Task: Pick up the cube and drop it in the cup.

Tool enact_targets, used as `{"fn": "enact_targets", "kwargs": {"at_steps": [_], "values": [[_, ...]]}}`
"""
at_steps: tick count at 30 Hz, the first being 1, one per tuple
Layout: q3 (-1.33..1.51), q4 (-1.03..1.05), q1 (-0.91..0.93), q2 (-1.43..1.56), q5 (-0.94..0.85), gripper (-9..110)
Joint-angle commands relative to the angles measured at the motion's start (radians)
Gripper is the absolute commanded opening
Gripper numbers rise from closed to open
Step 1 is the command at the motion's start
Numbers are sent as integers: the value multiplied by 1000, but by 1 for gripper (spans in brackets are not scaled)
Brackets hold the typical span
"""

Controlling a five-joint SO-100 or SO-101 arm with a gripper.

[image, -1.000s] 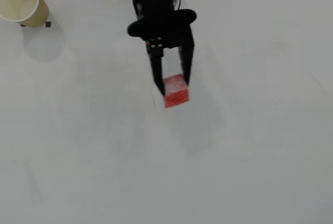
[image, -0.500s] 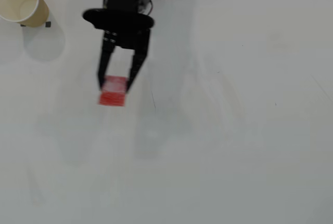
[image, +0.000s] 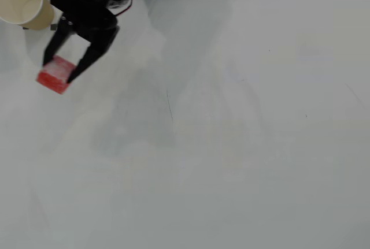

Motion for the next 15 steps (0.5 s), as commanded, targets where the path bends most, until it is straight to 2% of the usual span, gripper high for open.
{"fn": "enact_targets", "kwargs": {"at_steps": [1,15], "values": [[-270,58,80,-37,0,8],[-466,485,390,-55,-8,6]]}}
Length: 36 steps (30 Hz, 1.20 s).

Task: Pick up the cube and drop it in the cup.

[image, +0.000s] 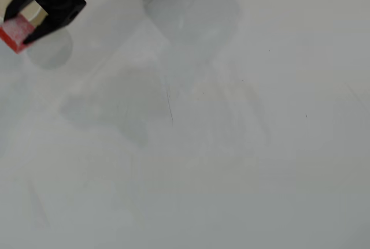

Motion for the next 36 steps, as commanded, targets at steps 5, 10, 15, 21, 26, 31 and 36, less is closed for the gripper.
{"fn": "enact_targets", "kwargs": {"at_steps": [5,10,15,21,26,31,36], "values": [[-173,112,204,-6,-12,5],[-146,120,275,-18,-17,4],[-127,135,305,-21,-18,4],[-110,158,325,-8,-17,4],[-103,183,334,-2,-11,4],[-80,202,337,5,-11,4],[-55,244,337,14,-12,4]]}}
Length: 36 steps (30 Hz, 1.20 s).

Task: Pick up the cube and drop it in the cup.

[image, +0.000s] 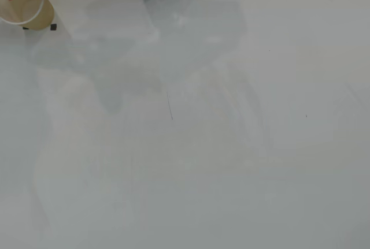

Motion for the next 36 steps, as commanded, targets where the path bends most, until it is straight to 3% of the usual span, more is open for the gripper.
{"fn": "enact_targets", "kwargs": {"at_steps": [1,36], "values": [[-28,11,6,44,-12,4],[-121,31,-94,-78,-3,4]]}}
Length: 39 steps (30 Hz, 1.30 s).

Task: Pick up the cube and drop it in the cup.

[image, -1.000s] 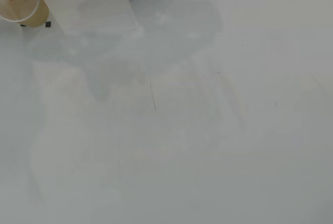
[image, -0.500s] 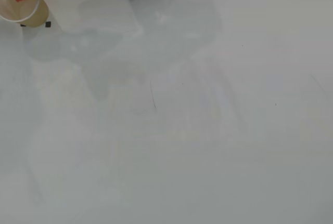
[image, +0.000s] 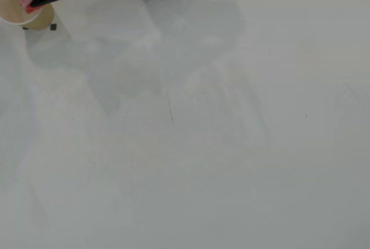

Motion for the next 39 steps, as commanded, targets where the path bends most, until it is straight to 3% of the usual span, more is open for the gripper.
{"fn": "enact_targets", "kwargs": {"at_steps": [1,39], "values": [[-156,-23,-15,-6,0,4],[-331,-120,-9,-178,28,4]]}}
